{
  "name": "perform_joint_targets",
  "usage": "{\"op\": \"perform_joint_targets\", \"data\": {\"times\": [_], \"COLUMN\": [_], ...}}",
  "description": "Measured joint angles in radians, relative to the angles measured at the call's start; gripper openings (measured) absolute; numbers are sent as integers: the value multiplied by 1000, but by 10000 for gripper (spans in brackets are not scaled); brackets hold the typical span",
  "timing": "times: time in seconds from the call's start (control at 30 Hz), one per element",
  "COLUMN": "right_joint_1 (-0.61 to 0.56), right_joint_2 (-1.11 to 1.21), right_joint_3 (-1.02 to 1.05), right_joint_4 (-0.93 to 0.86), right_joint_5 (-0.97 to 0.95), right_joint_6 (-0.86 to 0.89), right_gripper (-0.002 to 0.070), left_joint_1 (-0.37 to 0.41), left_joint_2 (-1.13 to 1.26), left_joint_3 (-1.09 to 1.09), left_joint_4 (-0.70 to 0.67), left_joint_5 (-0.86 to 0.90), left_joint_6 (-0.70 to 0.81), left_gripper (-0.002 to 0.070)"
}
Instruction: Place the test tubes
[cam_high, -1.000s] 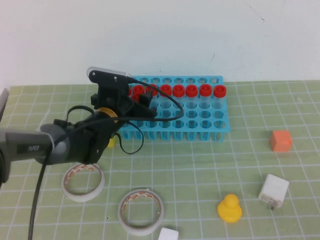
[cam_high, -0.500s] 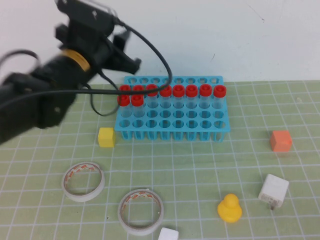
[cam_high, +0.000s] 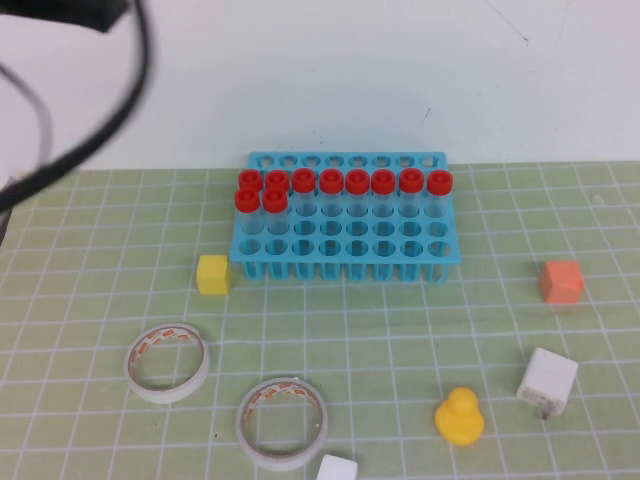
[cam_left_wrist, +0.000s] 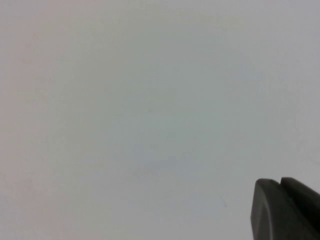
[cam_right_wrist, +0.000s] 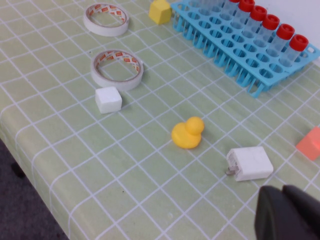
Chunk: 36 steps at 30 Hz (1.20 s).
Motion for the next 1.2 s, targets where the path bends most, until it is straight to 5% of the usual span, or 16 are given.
{"op": "perform_joint_targets", "data": {"times": [0.2, 0.63, 0.9, 1.03, 1.2], "right_joint_1": [0, 0, 0, 0, 0], "right_joint_2": [0, 0, 0, 0, 0], "right_joint_3": [0, 0, 0, 0, 0], "right_joint_4": [0, 2, 2, 2, 2], "right_joint_5": [0, 0, 0, 0, 0], "right_joint_6": [0, 0, 0, 0, 0], "right_gripper": [-1, -1, -1, -1, -1], "left_joint_1": [0, 0, 0, 0, 0], "left_joint_2": [-150, -448, -606, -683, -785], "left_joint_3": [55, 472, 622, 709, 833], "left_joint_4": [-29, -74, -121, -201, -492], "left_joint_5": [49, -465, -368, -389, -447], "left_joint_6": [-4, -22, 36, 118, 285], "left_gripper": [0, 0, 0, 0, 0]}}
